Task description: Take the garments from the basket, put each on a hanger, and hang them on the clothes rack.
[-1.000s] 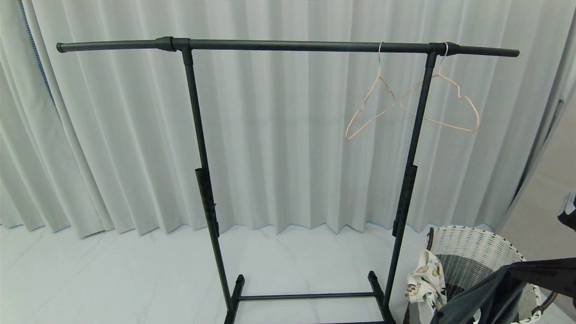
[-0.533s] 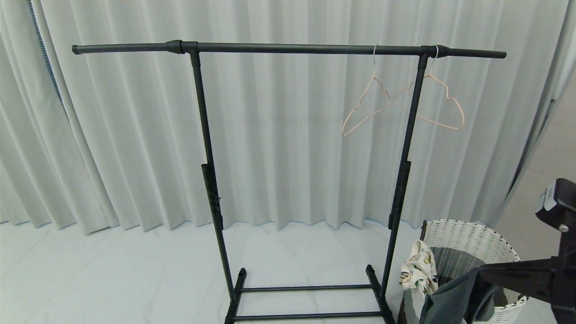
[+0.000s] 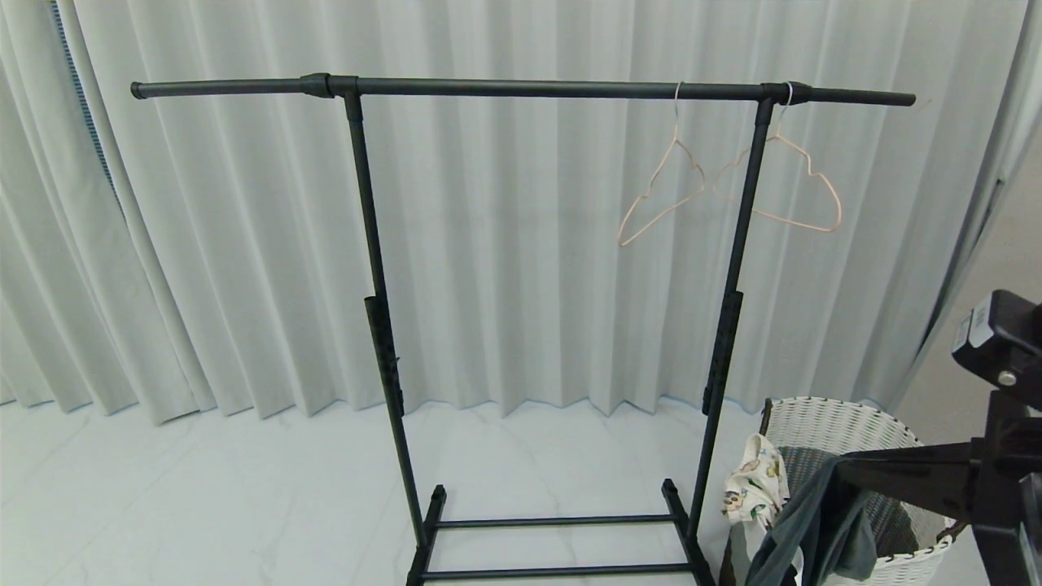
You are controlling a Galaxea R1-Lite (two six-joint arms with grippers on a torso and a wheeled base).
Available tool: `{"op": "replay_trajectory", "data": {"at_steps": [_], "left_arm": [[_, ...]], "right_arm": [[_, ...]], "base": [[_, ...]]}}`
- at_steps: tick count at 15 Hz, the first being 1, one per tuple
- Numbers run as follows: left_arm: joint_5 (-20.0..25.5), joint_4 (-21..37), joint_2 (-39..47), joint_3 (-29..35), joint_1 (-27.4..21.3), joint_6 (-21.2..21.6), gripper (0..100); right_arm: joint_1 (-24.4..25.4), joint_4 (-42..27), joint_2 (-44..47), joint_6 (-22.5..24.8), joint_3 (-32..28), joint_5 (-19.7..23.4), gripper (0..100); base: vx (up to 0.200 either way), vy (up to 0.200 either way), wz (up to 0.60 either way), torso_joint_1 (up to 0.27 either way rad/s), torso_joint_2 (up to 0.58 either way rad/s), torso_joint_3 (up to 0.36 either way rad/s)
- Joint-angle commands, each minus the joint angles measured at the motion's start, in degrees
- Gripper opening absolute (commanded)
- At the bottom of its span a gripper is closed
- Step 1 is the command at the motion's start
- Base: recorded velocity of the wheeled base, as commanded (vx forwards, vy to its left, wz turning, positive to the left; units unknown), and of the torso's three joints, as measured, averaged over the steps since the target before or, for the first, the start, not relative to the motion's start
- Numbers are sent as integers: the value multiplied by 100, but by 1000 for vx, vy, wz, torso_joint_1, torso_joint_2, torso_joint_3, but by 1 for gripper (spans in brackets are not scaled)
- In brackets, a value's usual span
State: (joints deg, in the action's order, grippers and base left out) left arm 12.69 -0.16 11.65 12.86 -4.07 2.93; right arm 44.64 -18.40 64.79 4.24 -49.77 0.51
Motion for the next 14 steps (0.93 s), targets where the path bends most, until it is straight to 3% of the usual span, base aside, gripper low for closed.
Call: {"op": "replay_trajectory", "data": {"at_steps": [1,2,3,4,6,10,14], "left_arm": [[304,-125,2500,1315,-2089,121,100],[295,-265,3062,1553,-3003,15,100],[295,-766,3853,1781,-3522,-275,100],[295,-1434,4723,1957,-3583,-521,100],[287,-2630,6358,2238,-3662,-574,100],[234,-2937,8169,2845,-4400,-635,100],[128,-3104,9461,3899,-4919,-1215,100]], "right_arm": [[1,3,7,6,-199,-7,0],[1,3,33,-2,-322,-7,0],[-8,3,42,6,-401,-7,0],[-8,-6,33,-2,-428,-7,0],[-8,3,7,-2,-437,-16,0],[-8,47,130,-2,-604,-7,0],[-8,293,306,-292,-604,2,0]], "base": [[0,0,0,0,0,0],[0,0,0,0,0,0],[0,0,0,0,0,0],[0,0,0,0,0,0],[0,0,0,0,0,0],[0,0,0,0,0,0],[0,0,0,0,0,0]]}}
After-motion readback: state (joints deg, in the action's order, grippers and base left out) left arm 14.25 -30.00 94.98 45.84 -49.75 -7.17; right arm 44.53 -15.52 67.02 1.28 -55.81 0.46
